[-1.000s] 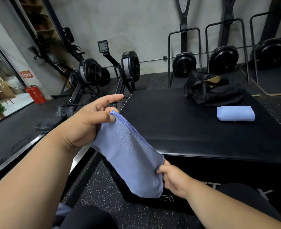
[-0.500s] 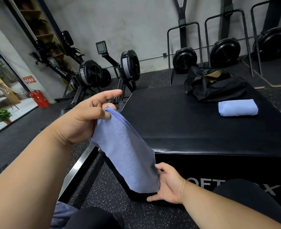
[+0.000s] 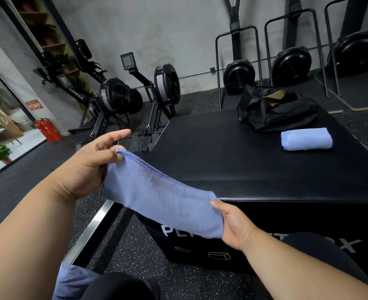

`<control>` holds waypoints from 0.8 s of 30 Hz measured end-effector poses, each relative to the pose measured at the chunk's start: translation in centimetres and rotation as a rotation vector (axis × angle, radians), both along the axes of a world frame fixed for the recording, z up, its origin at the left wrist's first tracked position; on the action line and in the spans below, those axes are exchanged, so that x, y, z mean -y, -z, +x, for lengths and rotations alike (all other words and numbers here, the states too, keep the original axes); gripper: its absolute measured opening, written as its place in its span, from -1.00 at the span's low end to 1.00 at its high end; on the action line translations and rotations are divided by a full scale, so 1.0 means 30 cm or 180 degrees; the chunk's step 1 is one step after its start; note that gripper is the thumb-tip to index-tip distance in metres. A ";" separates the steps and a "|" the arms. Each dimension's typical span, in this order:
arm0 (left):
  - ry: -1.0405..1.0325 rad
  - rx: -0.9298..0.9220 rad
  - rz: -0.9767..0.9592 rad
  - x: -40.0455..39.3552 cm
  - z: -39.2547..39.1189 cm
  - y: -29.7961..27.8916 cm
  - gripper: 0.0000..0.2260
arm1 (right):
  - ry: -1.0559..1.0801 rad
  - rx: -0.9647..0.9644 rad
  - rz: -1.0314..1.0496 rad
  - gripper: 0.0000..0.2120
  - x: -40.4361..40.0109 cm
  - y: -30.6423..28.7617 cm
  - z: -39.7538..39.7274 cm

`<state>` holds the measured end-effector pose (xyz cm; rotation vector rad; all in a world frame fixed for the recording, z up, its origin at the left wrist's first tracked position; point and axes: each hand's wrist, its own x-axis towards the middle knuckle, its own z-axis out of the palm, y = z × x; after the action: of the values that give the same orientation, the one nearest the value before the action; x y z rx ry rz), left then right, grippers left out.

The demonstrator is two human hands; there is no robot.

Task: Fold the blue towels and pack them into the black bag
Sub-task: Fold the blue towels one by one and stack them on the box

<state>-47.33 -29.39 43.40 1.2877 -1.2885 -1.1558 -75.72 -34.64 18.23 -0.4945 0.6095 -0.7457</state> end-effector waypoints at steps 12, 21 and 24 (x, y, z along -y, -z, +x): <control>-0.0646 -0.0290 0.0242 0.063 -0.017 0.168 -0.41 | 0.0783 -0.1268 -0.1023 -0.35 0.078 -0.062 -0.187; -0.0733 -0.0490 0.0301 0.204 -0.073 0.321 -0.59 | 0.1404 -0.2412 -0.2088 -0.33 0.162 -0.254 -0.344; -0.0821 -0.0591 0.0221 0.278 -0.080 0.343 -0.69 | 0.1632 -0.2574 -0.2124 -0.47 0.191 -0.288 -0.382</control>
<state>-49.73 -37.73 33.13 1.3200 -0.9247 -1.1140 -87.18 -40.38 26.86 -1.3179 1.2752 -1.2520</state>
